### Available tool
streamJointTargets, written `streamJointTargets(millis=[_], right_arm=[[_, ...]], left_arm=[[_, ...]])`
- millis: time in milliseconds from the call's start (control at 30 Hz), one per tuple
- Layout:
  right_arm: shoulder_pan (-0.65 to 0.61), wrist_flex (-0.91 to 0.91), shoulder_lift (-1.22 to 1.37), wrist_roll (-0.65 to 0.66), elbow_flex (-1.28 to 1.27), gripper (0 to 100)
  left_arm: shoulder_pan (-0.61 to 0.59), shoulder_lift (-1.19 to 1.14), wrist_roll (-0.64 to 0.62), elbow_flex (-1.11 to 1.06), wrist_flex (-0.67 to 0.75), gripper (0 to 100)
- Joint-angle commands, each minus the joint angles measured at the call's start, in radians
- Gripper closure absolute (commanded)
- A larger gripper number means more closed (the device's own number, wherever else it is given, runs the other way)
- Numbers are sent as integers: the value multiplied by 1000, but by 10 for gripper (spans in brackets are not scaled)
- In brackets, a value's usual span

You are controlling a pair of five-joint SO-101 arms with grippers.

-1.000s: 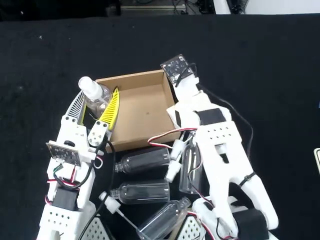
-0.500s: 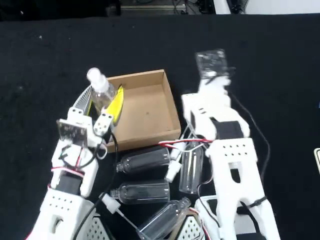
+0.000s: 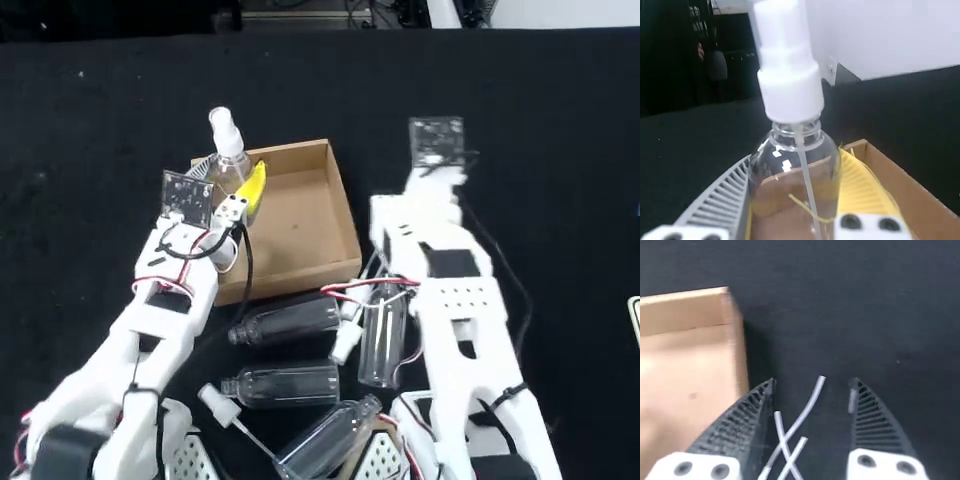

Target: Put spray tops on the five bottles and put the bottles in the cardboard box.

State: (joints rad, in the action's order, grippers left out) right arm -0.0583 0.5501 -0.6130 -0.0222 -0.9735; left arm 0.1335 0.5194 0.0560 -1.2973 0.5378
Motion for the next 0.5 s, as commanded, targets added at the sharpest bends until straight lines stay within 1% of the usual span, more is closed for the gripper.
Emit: streamJointTargets(millis=[0, 133, 267, 467], right_arm=[[-110, 31, 5, -6, 79, 814], [-118, -35, 64, -2, 59, 806], [-121, -92, 203, 0, 82, 805], [-124, -34, 332, 0, 170, 807]], left_arm=[[-1, -87, 0, 47, 144, 966], [1, -146, -6, 50, 193, 966], [7, -160, -6, 51, 215, 966], [-2, -160, -2, 54, 216, 969]])
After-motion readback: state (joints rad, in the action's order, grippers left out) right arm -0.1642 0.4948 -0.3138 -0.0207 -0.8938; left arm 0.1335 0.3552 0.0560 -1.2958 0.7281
